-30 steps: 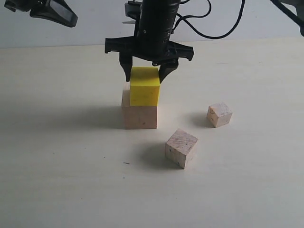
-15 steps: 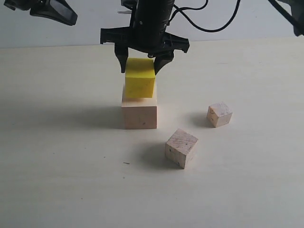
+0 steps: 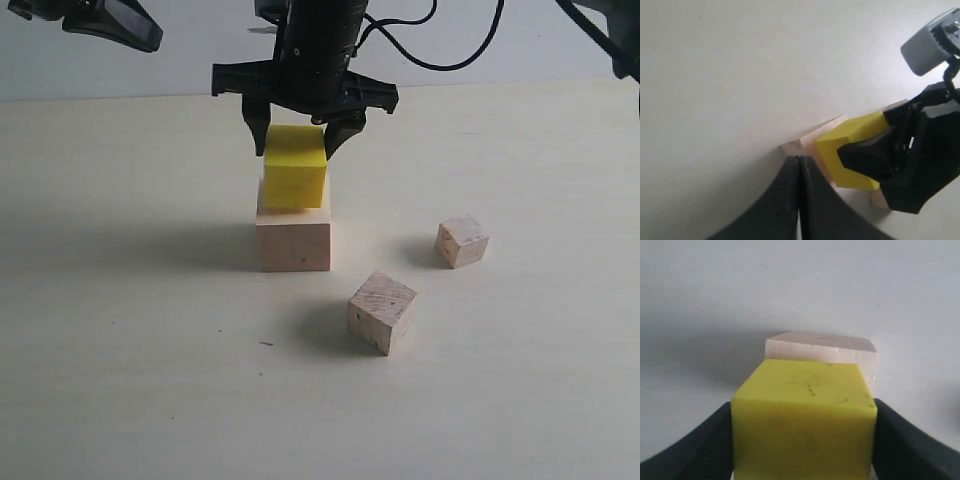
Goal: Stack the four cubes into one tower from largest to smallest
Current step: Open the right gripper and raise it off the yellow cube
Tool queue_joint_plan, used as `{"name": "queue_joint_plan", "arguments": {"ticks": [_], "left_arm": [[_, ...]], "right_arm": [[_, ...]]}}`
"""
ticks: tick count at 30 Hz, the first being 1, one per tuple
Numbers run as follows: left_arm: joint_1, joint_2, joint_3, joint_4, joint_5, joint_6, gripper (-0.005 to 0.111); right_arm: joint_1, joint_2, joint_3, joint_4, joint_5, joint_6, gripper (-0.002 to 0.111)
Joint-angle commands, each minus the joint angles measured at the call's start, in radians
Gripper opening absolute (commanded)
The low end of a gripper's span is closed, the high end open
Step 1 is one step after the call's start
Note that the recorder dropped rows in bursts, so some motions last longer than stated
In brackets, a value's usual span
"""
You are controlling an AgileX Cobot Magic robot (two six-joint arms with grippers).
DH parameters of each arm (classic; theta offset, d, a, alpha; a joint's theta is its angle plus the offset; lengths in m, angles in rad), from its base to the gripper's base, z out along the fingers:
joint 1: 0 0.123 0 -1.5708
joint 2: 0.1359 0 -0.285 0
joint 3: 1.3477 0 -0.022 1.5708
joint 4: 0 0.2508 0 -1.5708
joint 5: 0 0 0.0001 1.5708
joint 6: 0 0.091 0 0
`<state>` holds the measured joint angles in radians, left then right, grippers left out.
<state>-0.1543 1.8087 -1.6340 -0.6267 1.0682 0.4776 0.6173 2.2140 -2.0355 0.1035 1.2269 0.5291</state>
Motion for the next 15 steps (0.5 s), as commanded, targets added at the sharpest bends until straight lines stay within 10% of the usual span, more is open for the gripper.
{"name": "queue_joint_plan", "arguments": {"ticks": [1, 15], "left_arm": [[-0.005, -0.008, 0.005, -0.005, -0.005, 0.001, 0.0], [-0.005, -0.008, 0.005, -0.005, -0.003, 0.009, 0.0]], "right_arm": [[0.02, -0.015, -0.005, -0.038, -0.006, -0.006, 0.0], [0.022, -0.015, -0.005, -0.053, -0.006, -0.002, 0.0]]}}
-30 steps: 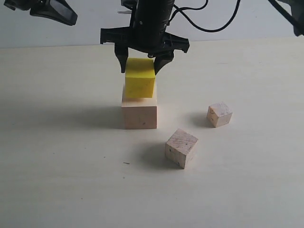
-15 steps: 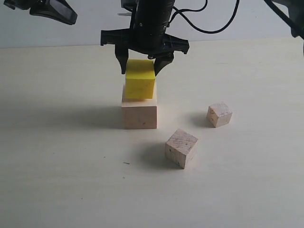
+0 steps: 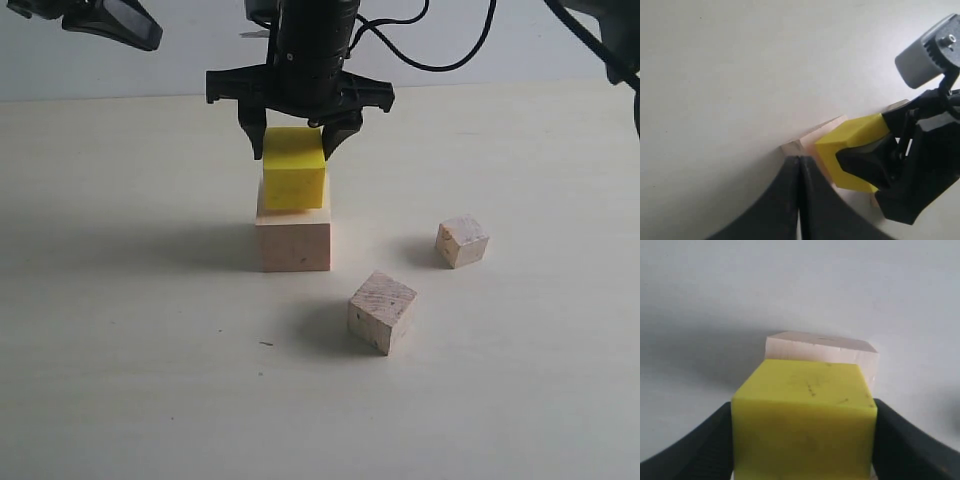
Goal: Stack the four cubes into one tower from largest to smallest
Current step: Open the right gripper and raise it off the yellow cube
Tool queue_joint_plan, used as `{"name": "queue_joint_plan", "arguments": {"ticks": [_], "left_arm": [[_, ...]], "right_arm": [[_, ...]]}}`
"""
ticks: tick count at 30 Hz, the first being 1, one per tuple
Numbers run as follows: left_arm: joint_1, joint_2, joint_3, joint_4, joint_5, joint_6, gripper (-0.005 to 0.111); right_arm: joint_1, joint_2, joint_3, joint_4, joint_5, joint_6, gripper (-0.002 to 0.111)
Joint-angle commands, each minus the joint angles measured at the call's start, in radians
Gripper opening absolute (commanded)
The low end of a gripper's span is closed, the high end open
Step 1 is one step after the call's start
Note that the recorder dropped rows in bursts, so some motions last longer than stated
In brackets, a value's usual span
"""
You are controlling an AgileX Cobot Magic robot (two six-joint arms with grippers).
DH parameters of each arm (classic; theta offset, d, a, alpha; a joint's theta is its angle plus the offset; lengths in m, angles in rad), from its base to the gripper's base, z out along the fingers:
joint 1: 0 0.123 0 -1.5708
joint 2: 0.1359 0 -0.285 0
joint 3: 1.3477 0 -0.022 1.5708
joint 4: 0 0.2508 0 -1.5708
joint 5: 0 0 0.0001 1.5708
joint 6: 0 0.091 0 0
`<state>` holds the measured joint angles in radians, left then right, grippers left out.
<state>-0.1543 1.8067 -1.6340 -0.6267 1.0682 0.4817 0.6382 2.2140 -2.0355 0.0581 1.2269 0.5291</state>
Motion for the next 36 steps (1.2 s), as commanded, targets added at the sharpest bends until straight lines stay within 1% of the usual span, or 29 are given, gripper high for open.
{"name": "queue_joint_plan", "arguments": {"ticks": [1, 12, 14, 16, 19, 24, 25, 26, 28, 36], "left_arm": [[-0.005, -0.007, 0.005, -0.005, -0.003, 0.005, 0.0], [-0.005, -0.007, 0.005, -0.005, -0.005, 0.008, 0.0], [-0.005, -0.007, 0.005, -0.005, -0.005, 0.008, 0.0], [-0.005, -0.007, 0.005, -0.005, -0.005, 0.008, 0.0], [-0.005, -0.007, 0.005, -0.005, -0.003, 0.008, 0.0], [-0.005, -0.007, 0.005, -0.005, 0.0, 0.008, 0.0], [-0.005, -0.007, 0.005, -0.005, 0.0, 0.008, 0.0], [-0.005, -0.007, 0.005, -0.005, 0.0, 0.008, 0.0], [-0.005, -0.007, 0.005, -0.005, 0.0, 0.008, 0.0], [-0.005, -0.007, 0.005, -0.005, 0.0, 0.008, 0.0]], "right_arm": [[0.001, -0.015, -0.005, -0.007, -0.006, -0.002, 0.0], [0.001, -0.015, -0.005, -0.005, -0.006, -0.003, 0.0], [0.001, -0.015, -0.005, -0.005, -0.006, -0.003, 0.001], [0.001, -0.015, -0.005, -0.005, -0.006, -0.005, 0.007], [0.001, -0.015, -0.005, -0.009, -0.006, -0.018, 0.024], [0.001, -0.015, -0.005, -0.009, -0.006, -0.04, 0.065], [0.001, -0.015, -0.005, -0.004, -0.006, -0.04, 0.072], [0.001, -0.015, -0.005, 0.0, -0.006, -0.04, 0.075], [0.001, -0.015, -0.005, 0.022, -0.006, -0.04, 0.079], [0.001, -0.015, -0.005, 0.02, -0.006, -0.032, 0.079]]}}
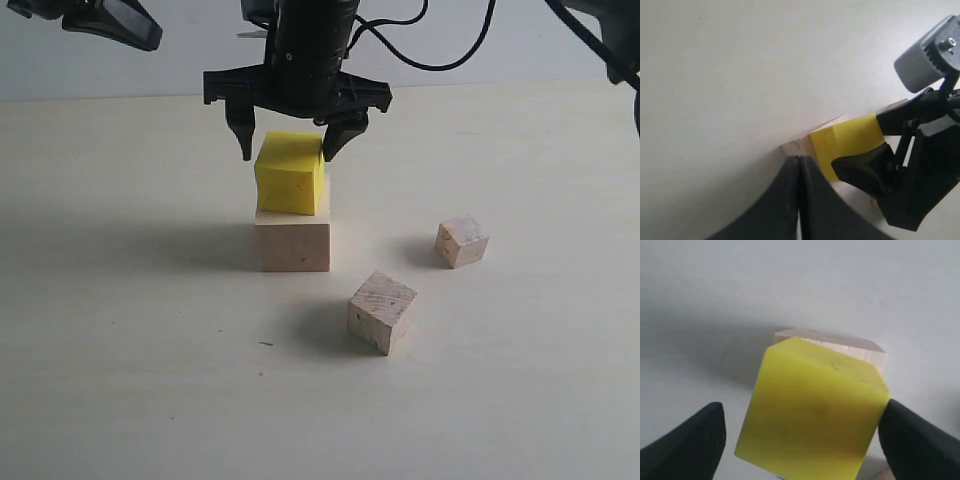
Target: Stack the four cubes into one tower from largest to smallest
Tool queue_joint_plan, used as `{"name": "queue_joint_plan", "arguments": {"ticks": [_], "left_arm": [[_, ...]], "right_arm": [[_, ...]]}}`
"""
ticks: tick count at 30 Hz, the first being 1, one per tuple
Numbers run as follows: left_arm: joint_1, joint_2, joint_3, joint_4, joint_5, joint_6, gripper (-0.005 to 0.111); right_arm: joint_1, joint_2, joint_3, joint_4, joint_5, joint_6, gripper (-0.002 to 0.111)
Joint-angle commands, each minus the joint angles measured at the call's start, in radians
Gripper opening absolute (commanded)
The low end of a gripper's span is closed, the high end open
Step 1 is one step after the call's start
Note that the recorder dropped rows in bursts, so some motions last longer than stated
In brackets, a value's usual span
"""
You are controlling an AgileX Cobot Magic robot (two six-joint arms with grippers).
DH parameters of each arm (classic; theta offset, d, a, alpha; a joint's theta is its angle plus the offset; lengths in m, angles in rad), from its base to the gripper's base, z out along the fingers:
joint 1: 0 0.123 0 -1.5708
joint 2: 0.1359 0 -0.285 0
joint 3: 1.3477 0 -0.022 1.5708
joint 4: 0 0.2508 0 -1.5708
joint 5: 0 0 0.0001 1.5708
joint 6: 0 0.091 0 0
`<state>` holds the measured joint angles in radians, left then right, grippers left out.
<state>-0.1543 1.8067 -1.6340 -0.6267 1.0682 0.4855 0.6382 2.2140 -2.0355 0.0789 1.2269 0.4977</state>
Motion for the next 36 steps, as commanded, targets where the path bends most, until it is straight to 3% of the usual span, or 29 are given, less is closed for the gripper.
{"name": "queue_joint_plan", "arguments": {"ticks": [1, 17, 21, 26, 33, 36], "left_arm": [[-0.005, -0.007, 0.005, -0.005, 0.0, 0.004, 0.0], [-0.006, -0.007, 0.01, -0.021, 0.035, 0.002, 0.0], [-0.009, -0.007, 0.08, -0.067, 0.008, 0.005, 0.0], [-0.019, -0.007, 0.192, -0.115, -0.04, 0.045, 0.0], [-0.071, -0.005, 0.245, -0.137, -0.074, 0.083, 0.0], [-0.085, 0.004, 0.245, -0.137, -0.078, 0.083, 0.0]], "right_arm": [[0.001, -0.015, -0.005, -0.001, -0.006, -0.001, 0.079], [-0.007, -0.08, -0.005, -0.013, -0.006, -0.051, 0.078], [-0.009, -0.095, -0.005, -0.022, -0.006, -0.066, 0.072], [-0.009, -0.11, -0.005, -0.058, -0.006, -0.098, 0.046], [-0.009, -0.146, -0.005, -0.206, -0.006, -0.114, 0.003], [-0.016, -0.151, -0.005, -0.236, -0.006, -0.114, 0.0]]}}
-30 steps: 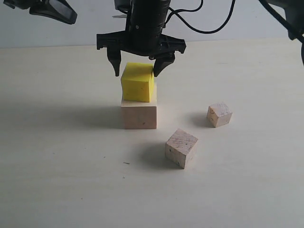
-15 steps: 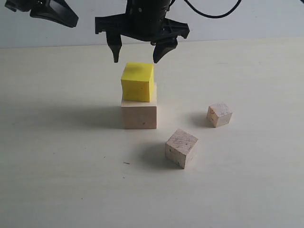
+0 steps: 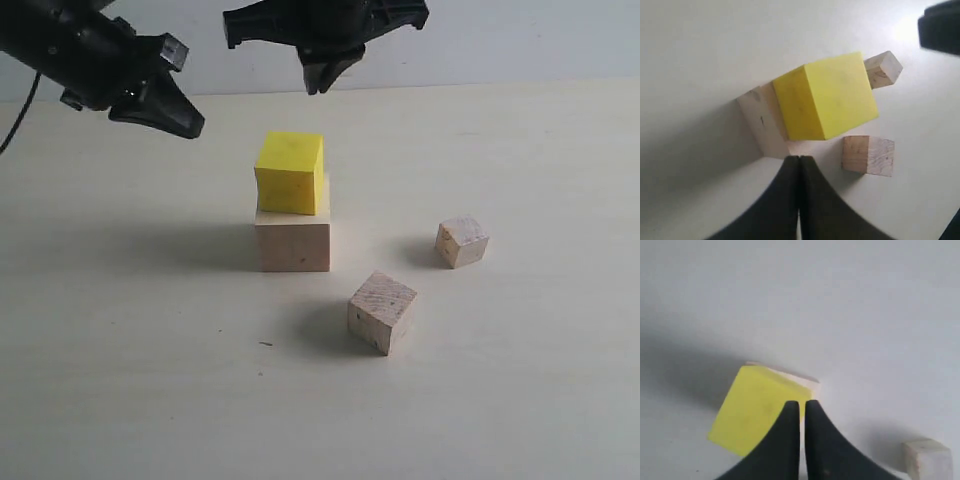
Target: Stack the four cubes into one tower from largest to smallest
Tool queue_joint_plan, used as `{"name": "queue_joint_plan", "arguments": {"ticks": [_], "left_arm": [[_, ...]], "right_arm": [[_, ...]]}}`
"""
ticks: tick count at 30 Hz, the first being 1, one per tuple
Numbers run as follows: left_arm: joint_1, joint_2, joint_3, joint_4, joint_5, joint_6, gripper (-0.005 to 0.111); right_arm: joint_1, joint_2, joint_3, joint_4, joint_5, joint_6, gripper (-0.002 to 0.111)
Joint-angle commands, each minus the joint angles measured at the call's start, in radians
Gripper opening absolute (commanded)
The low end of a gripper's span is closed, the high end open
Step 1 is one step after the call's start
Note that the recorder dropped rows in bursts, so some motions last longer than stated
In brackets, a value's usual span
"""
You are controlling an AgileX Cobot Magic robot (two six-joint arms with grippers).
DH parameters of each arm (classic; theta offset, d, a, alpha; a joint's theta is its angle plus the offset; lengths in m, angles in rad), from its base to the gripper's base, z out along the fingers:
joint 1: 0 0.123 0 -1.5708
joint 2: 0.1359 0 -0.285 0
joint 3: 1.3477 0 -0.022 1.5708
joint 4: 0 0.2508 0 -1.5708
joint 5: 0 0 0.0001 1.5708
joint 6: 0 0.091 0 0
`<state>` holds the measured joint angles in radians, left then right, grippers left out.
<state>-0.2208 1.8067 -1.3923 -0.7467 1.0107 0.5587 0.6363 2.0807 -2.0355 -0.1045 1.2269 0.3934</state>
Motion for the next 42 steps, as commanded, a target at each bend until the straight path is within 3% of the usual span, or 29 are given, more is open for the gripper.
{"name": "queue_joint_plan", "arguments": {"ticks": [1, 15, 25, 42], "left_arm": [[-0.02, 0.009, 0.003, -0.015, -0.021, 0.012, 0.0], [-0.022, 0.116, 0.003, -0.109, -0.023, 0.096, 0.0], [-0.067, 0.156, 0.001, -0.129, -0.02, 0.139, 0.0], [-0.069, 0.156, 0.001, -0.129, 0.005, 0.141, 0.0]], "right_arm": [[-0.02, -0.017, -0.003, -0.045, -0.006, -0.011, 0.0], [-0.105, -0.017, 0.183, -0.001, -0.006, -0.064, 0.0], [-0.105, 0.02, 0.19, 0.113, -0.006, -0.126, 0.0], [-0.105, 0.024, 0.192, 0.079, -0.006, -0.128, 0.0]]}}
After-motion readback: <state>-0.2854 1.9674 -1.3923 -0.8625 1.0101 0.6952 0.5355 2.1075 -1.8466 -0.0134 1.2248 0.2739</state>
